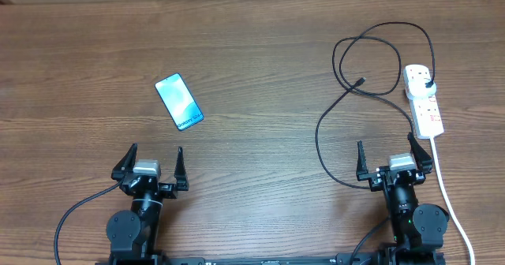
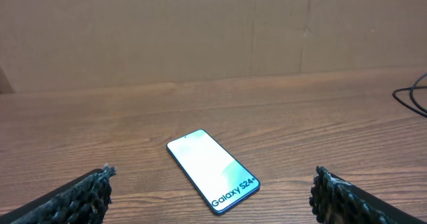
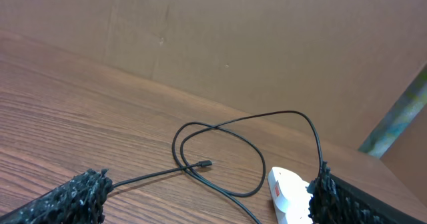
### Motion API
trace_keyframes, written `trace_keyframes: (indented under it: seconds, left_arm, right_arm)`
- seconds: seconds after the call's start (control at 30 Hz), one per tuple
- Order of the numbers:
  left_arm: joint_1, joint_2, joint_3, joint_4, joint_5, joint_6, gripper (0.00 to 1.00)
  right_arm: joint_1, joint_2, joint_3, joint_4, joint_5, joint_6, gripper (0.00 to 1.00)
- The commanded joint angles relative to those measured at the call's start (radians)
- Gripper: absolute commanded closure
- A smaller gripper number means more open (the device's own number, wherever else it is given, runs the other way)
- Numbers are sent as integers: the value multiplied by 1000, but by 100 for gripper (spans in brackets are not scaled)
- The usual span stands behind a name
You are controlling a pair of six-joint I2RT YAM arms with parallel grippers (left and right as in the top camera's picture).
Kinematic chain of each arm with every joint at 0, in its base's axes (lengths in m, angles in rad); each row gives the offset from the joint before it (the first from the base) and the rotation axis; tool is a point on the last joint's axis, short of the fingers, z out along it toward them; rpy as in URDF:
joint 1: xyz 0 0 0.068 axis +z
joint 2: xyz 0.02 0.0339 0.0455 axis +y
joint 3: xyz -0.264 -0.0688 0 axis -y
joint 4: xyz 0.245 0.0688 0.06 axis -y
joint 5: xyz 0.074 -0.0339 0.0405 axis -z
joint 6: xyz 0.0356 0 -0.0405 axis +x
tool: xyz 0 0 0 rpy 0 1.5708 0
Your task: Plug charger to phone and switch on socket
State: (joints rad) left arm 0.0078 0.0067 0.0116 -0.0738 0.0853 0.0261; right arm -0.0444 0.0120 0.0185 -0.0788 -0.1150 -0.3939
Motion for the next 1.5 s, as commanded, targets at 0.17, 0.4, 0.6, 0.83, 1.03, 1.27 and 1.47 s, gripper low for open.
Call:
trace_keyframes:
  seconds: [0.17,0.4,0.6,0.83,1.03,1.27,1.47]
  left_arm:
    - [-2,-2,-7,3,4,8,1]
    - [-2,-2,-7,3,4,8,1]
    - [-2,-2,-7,3,4,8,0]
    - [-2,-2,-7,-2,-111,76,0]
    - [-2,-2,-7,-2,-111,75,0]
    - [-2,-2,-7,9,10,55,0]
    - [-2,-2,-6,13,96,-136,1]
  right_arm:
    - [-2,-9,-11,4,9,1,0]
    - [-2,-9,-11,4,8,1,0]
    - [-2,-9,-11,4,9,1,0]
    - [-2,-9,-11,4,8,1,0]
    - [-2,-9,-11,4,9,1,0]
    - [-2,-9,-11,4,8,1,0]
    - [-2,-9,-11,4,8,1,0]
